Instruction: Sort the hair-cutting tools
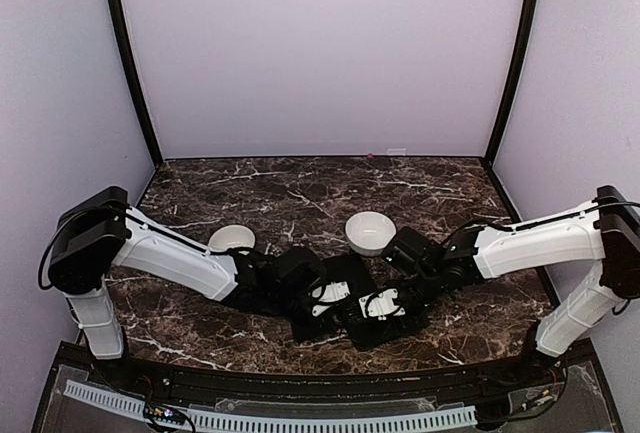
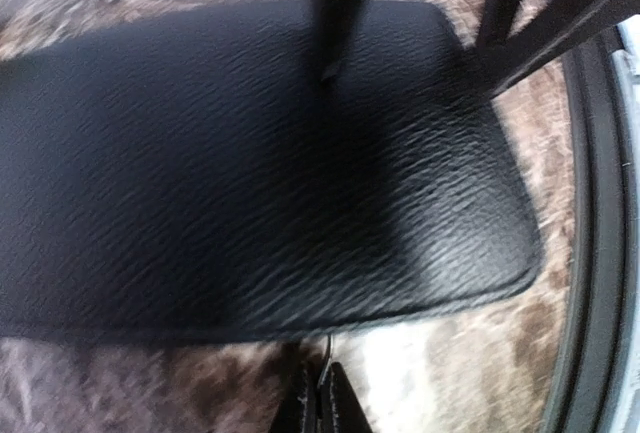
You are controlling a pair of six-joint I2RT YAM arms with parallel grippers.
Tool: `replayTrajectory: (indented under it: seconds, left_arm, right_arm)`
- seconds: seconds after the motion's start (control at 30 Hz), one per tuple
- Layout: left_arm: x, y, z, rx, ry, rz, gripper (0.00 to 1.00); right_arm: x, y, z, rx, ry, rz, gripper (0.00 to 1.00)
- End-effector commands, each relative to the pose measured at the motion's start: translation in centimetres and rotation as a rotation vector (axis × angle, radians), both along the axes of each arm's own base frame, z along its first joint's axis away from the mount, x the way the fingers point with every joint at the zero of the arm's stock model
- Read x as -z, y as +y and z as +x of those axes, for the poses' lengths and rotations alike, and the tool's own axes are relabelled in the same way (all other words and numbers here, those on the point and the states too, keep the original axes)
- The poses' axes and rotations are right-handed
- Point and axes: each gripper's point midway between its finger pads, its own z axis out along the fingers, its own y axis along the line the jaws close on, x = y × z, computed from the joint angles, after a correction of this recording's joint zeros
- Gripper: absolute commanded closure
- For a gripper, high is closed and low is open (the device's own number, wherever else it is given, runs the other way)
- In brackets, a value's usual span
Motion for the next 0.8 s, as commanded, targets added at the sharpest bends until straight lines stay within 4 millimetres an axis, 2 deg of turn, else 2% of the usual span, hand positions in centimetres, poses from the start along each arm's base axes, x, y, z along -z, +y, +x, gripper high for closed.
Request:
replayTrajectory:
  seconds: [0.0,0.1,0.3,0.4,0.57,0.63,0.77]
  left_arm:
    - [-0.3,-1.7,-3.2,0.118,0.090,-0.008,1.00]
    - [0.2,-1.4,-3.7,0.143,0.081,0.035,1.00]
    - [-1.5,-1.1,-3.9,0.136,0.074,-0.011,1.00]
    - [-1.6,-0.2,-2.1,0.052,-0.007,0.023,1.00]
    - [-2.2,2.5,1.8,-0.107,-0.089,0.054,1.00]
    - [-2.8,3.5,3.2,-0.161,-0.106,0.064,1.00]
    - [-3.2,4.7,4.6,-0.193,-0.125,0.092,1.00]
  right_arm:
    - [0.9,0.9,1.2,0.064,-0.017,0.008,0.48]
    - [0.8,0.7,1.3,0.071,-0.027,0.008,0.48]
    - [0.5,0.3,1.6,0.082,-0.055,0.004,0.48]
    - [0.3,-0.1,1.5,0.073,-0.062,-0.001,0.48]
    - [0.2,-0.8,0.1,0.037,-0.006,-0.026,0.44]
    - [-0.3,-0.6,-0.8,0.016,0.042,-0.017,0.42]
    - [-2.3,0.6,-2.4,-0.028,0.125,0.038,0.36]
